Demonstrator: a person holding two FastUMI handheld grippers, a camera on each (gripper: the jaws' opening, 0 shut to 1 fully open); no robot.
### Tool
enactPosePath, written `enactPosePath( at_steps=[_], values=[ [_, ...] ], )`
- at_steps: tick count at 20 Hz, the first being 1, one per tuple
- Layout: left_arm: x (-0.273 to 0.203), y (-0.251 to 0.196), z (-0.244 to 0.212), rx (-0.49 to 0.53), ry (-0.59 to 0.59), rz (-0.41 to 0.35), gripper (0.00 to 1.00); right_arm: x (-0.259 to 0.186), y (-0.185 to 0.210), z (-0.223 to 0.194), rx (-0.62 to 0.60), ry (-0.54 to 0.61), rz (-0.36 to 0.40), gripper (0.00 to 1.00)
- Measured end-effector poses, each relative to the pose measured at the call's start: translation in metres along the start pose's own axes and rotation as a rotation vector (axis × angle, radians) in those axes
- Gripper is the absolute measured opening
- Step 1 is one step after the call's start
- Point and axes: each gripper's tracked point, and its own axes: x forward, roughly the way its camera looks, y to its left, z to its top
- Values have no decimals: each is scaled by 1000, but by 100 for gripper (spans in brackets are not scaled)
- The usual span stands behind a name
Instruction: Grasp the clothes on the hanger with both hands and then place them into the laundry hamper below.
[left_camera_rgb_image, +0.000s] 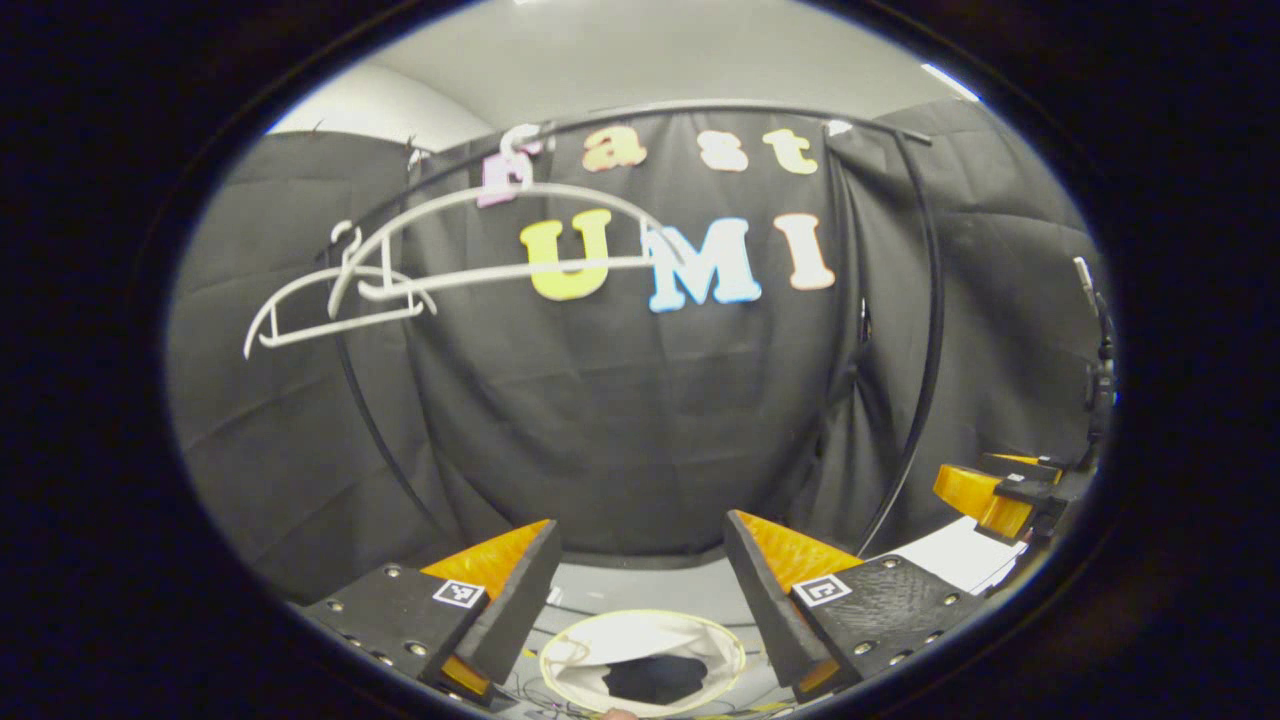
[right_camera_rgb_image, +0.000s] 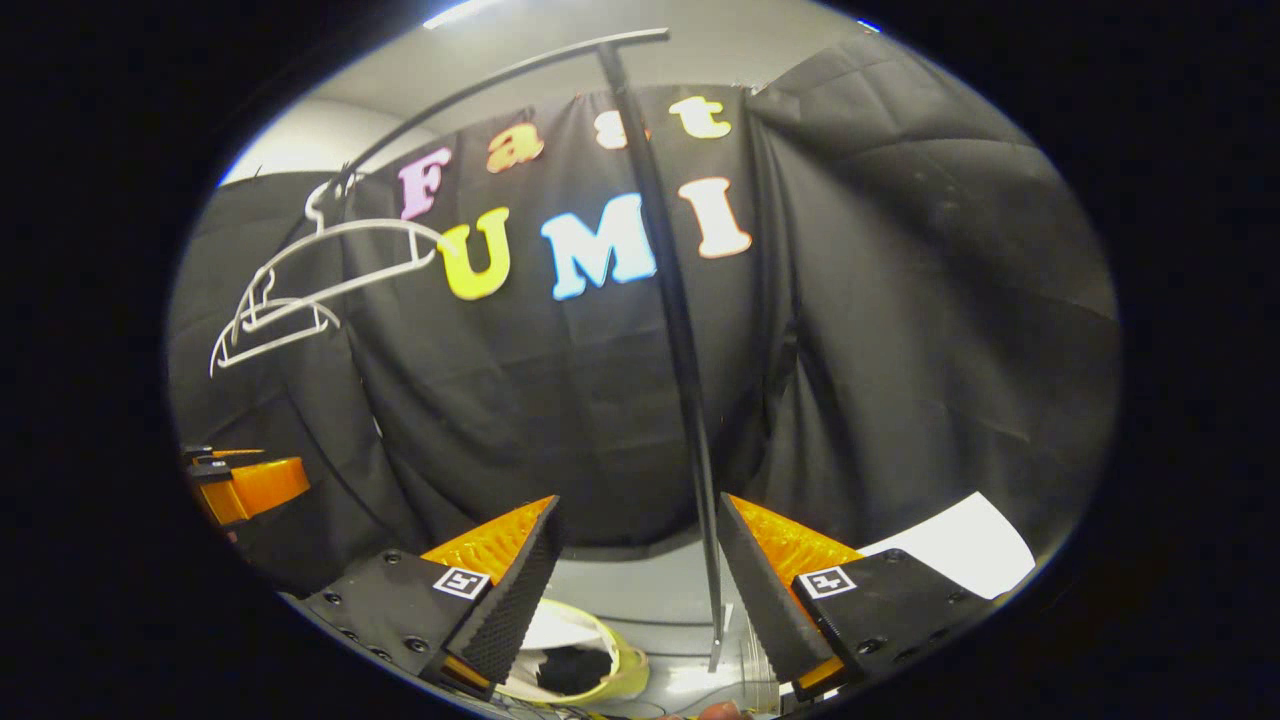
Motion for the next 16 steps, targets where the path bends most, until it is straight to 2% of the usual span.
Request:
enactPosePath(
  at_steps=[2,3,4,7,9,10,13,16],
  values=[
    [-15,-7,42,-11,-86,-12,95,-8,-11,31,21,-91,-17,93],
    [-25,-11,62,-19,-130,-26,95,-13,-16,48,22,-139,-30,96],
    [-33,-14,78,-26,-168,-35,94,-19,-22,64,19,-183,-45,92],
    [-63,-13,126,-60,-282,-56,94,-43,-29,110,42,-312,-68,92],
    [-78,-8,142,-116,-305,-78,94,-59,-30,136,82,-390,-78,92],
    [-85,-4,147,-145,-323,-93,94,-70,-30,145,101,-429,-79,97],
    [-112,12,160,-225,-441,-129,95,-90,-36,150,115,-485,-116,94],
    [-117,50,148,-257,-443,-94,94,-98,-43,124,51,-429,-173,97]
  ],
)
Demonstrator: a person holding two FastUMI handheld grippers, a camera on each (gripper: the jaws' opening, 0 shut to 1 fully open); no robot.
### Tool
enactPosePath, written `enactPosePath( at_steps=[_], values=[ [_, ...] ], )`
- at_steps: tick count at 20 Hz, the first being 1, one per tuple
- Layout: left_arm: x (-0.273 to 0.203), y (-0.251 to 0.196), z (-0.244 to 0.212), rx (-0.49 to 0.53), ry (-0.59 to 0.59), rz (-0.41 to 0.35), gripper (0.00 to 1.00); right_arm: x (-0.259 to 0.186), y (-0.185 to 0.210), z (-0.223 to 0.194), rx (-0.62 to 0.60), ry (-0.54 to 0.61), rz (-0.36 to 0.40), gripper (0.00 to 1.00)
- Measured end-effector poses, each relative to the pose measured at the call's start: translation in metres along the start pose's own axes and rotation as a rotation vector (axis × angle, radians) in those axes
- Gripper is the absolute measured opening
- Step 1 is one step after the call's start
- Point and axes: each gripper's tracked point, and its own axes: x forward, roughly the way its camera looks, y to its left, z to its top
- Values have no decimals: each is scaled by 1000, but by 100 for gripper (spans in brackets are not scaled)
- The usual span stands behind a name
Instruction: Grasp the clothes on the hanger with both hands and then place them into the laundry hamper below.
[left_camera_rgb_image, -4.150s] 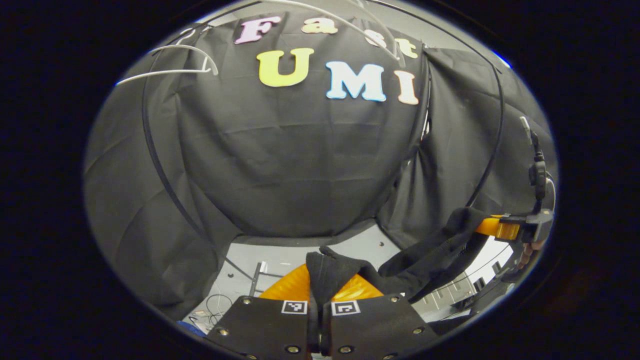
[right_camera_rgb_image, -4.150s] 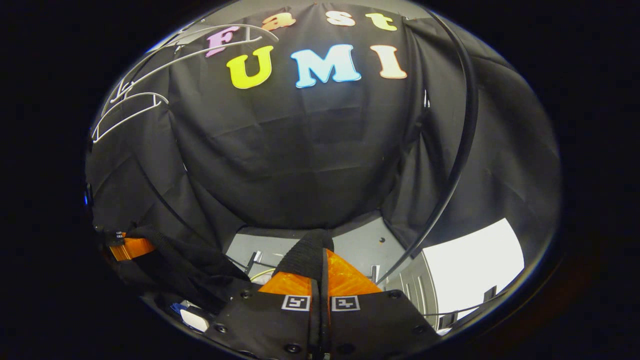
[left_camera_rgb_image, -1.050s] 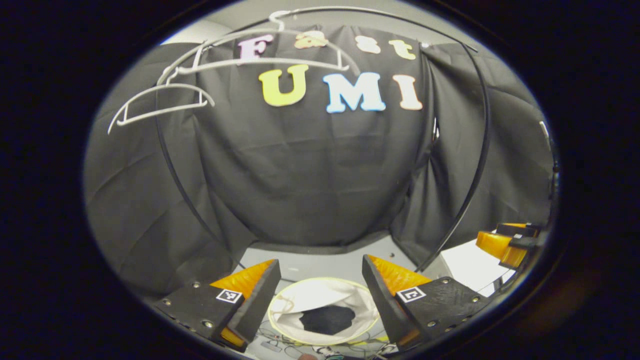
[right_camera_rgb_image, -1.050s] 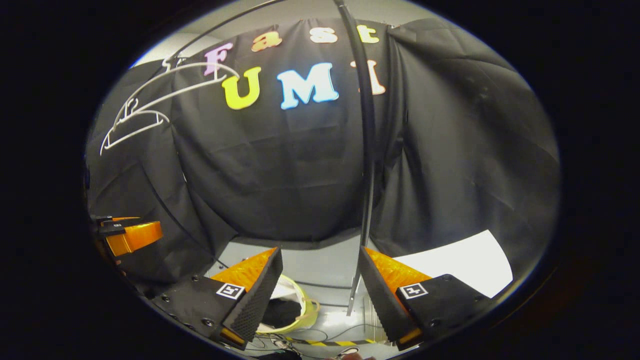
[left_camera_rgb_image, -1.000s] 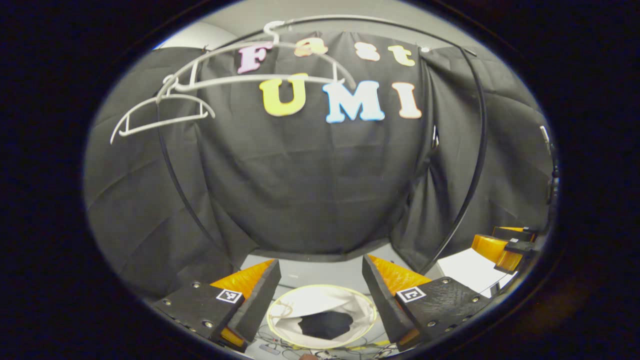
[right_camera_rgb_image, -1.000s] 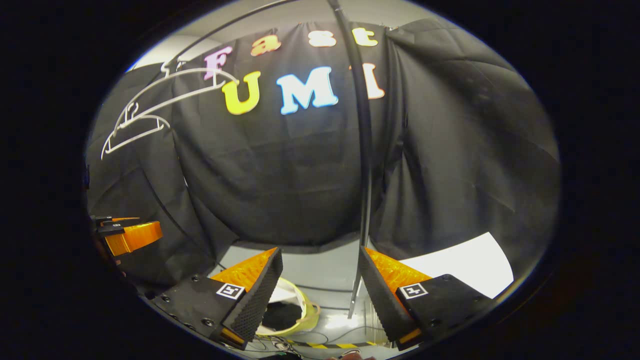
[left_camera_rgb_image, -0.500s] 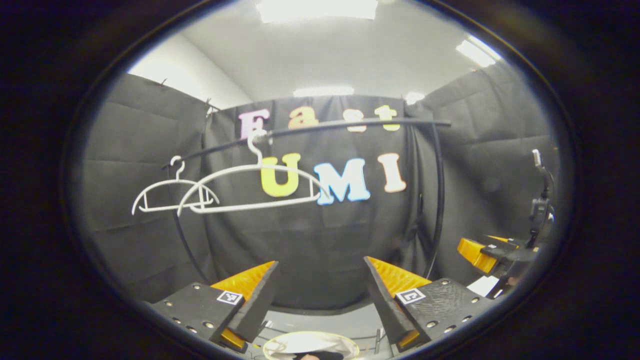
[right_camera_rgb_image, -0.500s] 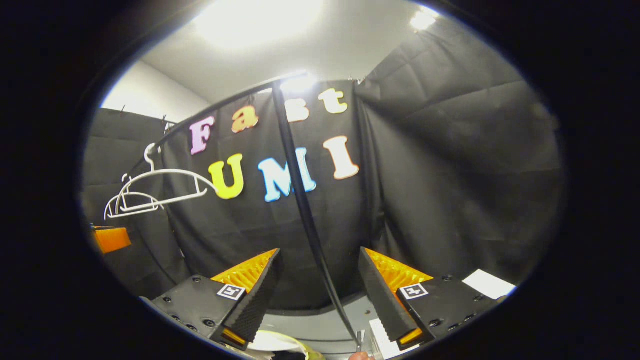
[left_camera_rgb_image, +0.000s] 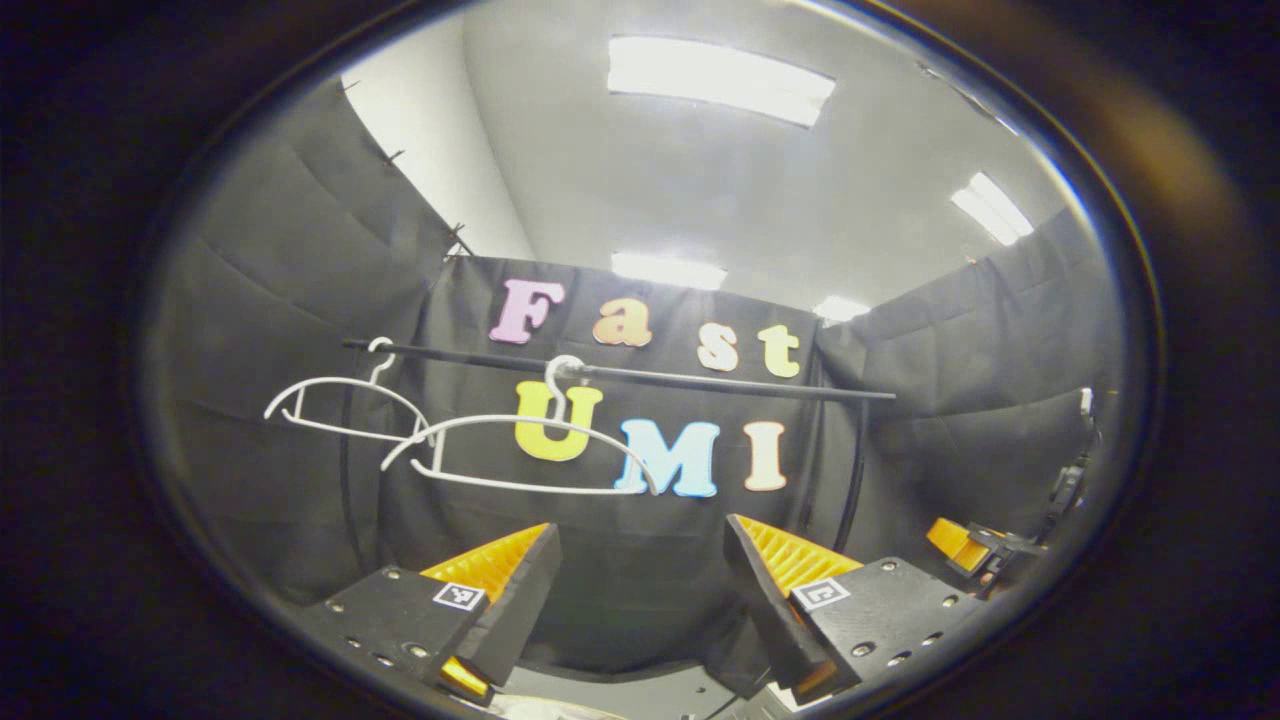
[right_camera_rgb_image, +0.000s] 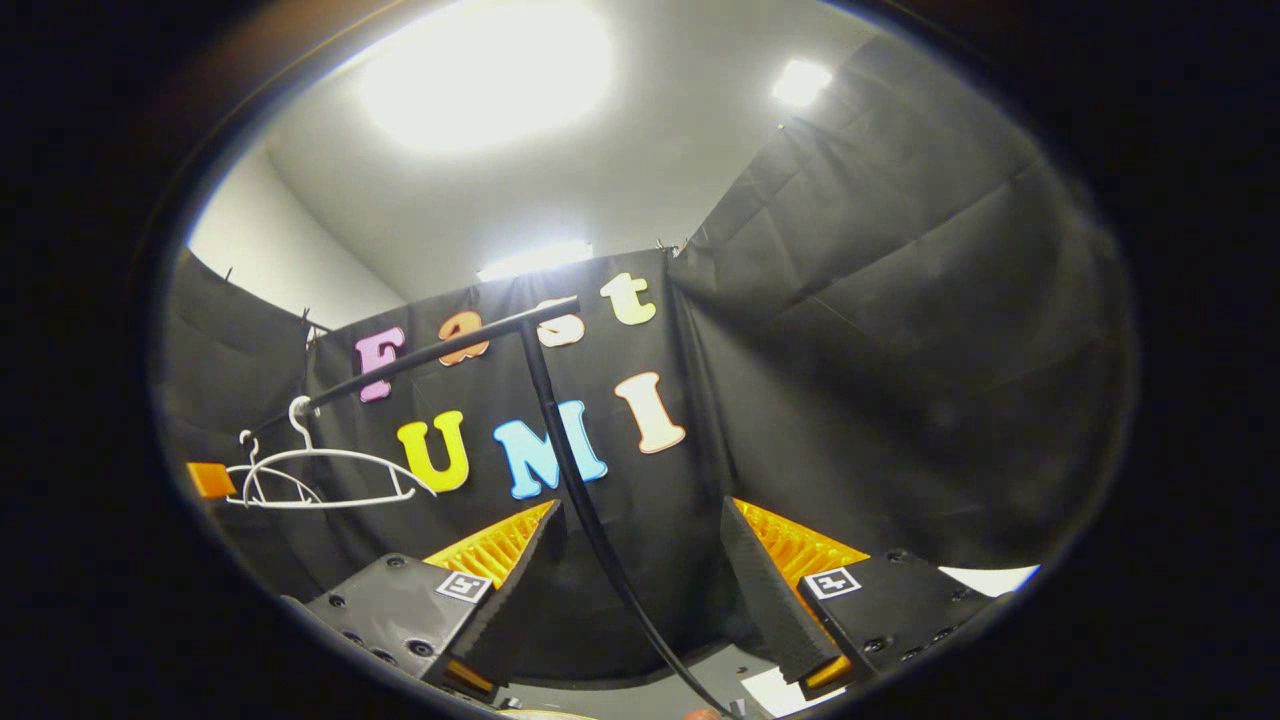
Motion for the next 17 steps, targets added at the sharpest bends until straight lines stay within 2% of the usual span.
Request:
enactPosePath(
  at_steps=[2,6,11,15,16,17],
  values=[
    [4,27,-9,20,21,18,94,-9,-3,-15,-65,52,-14,97],
    [-3,31,-23,47,37,-5,94,-20,-1,-22,-133,75,-34,98],
    [-12,37,-63,22,157,5,94,-10,34,-37,-88,124,29,98],
    [-35,53,-58,19,134,-1,95,0,53,-32,-40,113,51,98],
    [-38,60,-57,11,124,2,94,4,57,-34,-36,115,50,92],
    [-43,66,-61,0,124,5,94,5,61,-37,-38,120,49,92]
  ],
)
